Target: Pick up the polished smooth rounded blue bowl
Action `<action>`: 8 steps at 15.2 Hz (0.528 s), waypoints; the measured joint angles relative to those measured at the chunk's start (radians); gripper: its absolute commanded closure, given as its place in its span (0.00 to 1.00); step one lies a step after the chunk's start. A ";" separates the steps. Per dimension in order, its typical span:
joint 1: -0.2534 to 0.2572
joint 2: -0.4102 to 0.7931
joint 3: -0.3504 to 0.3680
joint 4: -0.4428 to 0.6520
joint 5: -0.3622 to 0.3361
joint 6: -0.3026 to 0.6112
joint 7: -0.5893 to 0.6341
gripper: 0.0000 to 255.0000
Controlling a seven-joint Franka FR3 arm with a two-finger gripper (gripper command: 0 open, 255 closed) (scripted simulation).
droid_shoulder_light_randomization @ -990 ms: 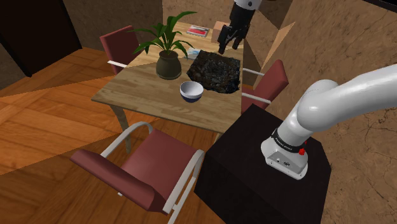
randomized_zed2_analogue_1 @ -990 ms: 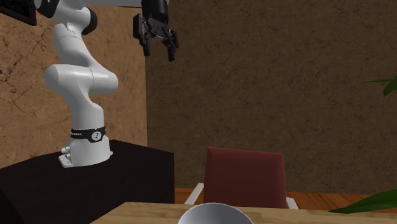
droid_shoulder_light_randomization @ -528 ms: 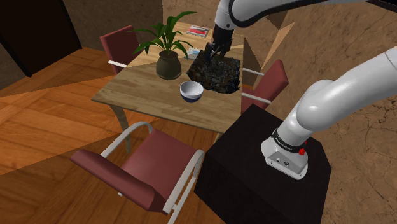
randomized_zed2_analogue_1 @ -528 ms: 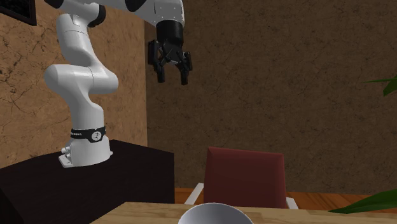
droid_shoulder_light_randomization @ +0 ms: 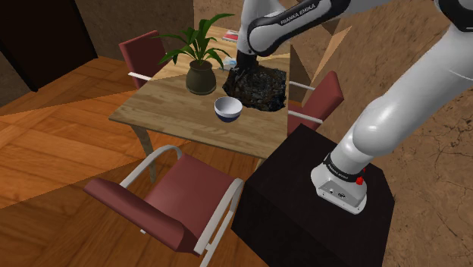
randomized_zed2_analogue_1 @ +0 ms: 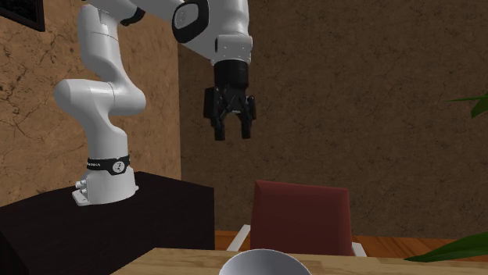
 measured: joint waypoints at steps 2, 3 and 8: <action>-0.004 0.080 0.001 0.028 -0.022 0.046 0.010 0.00; -0.005 0.115 0.000 0.036 -0.033 0.071 0.016 0.00; -0.004 0.315 -0.009 0.140 -0.094 0.151 0.047 0.00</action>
